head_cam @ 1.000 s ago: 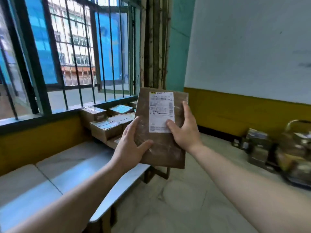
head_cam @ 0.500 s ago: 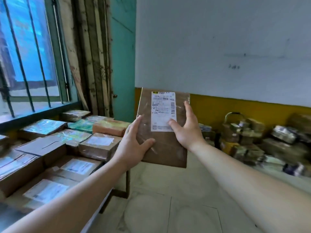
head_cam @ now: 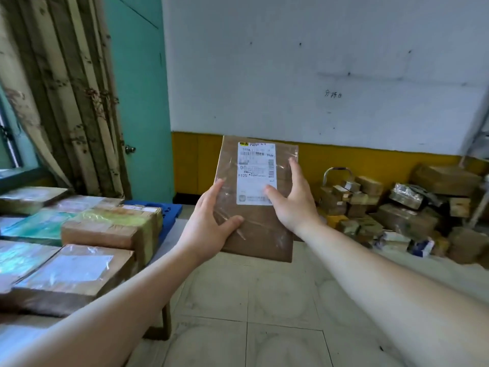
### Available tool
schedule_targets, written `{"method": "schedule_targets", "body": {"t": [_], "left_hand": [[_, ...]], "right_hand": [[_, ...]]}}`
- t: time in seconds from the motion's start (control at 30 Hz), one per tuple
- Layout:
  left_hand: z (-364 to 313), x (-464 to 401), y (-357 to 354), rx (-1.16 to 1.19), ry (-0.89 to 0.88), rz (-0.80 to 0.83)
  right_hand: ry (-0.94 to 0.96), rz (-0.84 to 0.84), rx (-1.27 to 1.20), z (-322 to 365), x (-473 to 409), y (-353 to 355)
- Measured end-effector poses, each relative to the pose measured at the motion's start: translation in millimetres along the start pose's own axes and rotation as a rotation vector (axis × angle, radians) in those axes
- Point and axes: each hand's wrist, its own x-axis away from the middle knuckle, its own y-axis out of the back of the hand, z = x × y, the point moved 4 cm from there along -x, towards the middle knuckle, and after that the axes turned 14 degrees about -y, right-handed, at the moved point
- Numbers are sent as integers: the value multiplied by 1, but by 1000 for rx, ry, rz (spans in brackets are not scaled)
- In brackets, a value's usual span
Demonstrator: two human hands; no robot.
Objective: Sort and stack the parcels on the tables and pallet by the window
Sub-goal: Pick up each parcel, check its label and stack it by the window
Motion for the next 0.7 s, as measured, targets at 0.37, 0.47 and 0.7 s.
{"method": "schedule_targets", "body": {"t": [0.37, 0.47, 0.7], "left_hand": [[98, -111, 31, -109, 71, -154], [120, -113, 76, -169, 107, -232], [153, -78, 214, -389, 184, -442]], "right_hand": [[115, 167, -68, 31, -156, -101], [168, 260, -115, 63, -171, -154], [292, 503, -246, 153, -143, -294]]}}
